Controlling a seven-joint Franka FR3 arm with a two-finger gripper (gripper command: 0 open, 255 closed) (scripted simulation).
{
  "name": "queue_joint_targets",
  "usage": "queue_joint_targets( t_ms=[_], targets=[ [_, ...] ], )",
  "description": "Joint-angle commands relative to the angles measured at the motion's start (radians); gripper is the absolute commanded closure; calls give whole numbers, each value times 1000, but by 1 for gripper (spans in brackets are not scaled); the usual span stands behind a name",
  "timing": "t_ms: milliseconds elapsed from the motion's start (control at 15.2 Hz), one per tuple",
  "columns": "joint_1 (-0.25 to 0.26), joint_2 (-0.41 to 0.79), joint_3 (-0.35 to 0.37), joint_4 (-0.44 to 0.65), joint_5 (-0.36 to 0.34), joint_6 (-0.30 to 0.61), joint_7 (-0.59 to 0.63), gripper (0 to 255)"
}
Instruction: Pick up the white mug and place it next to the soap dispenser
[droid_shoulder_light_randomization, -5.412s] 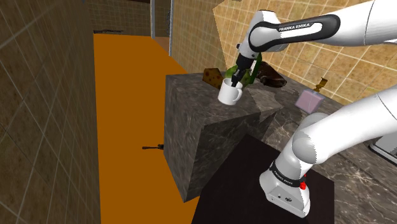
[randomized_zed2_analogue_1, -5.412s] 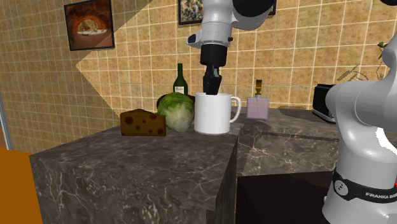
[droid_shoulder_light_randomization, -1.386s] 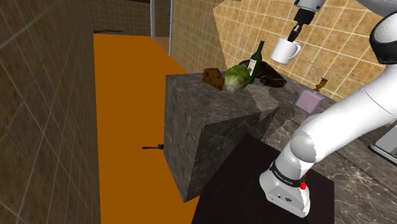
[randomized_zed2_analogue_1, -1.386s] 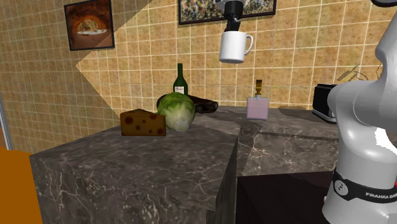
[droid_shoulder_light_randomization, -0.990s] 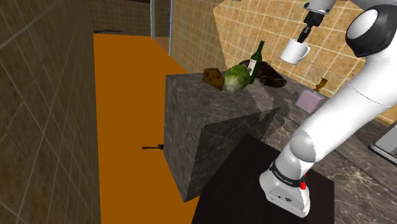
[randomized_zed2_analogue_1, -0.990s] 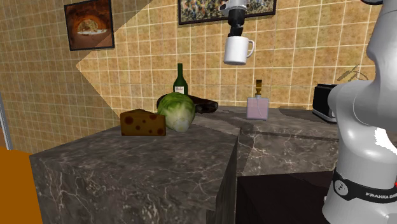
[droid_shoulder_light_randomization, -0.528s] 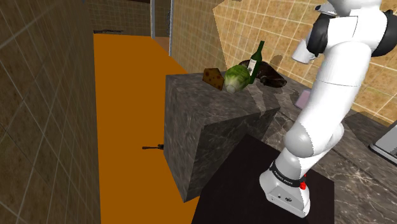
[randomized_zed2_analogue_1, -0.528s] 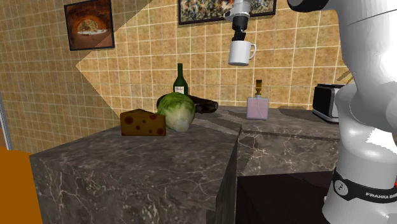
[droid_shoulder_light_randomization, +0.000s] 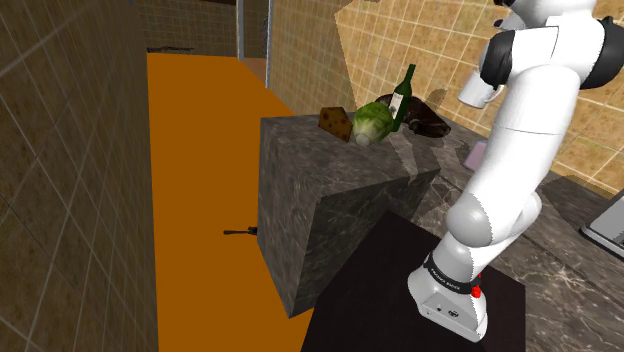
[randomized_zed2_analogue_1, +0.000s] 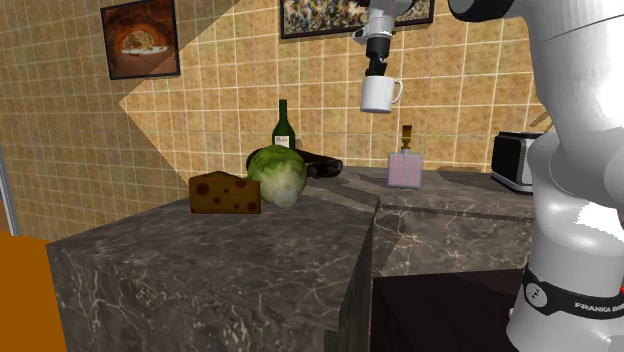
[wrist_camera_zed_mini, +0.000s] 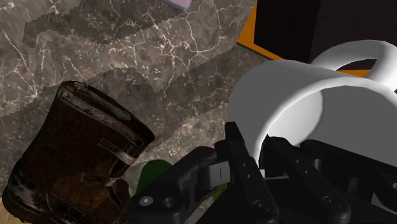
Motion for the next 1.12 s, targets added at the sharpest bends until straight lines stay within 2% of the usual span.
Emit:
queue_joint_targets(
  t_ms=[0, 462, 1056],
  targets=[
    [29, -22, -4, -53, -21, 41, 7, 255],
    [88, -76, -8, -195, -69, 157, 23, 255],
    [125, -113, -7, -345, -100, 290, 31, 255]
  ],
)
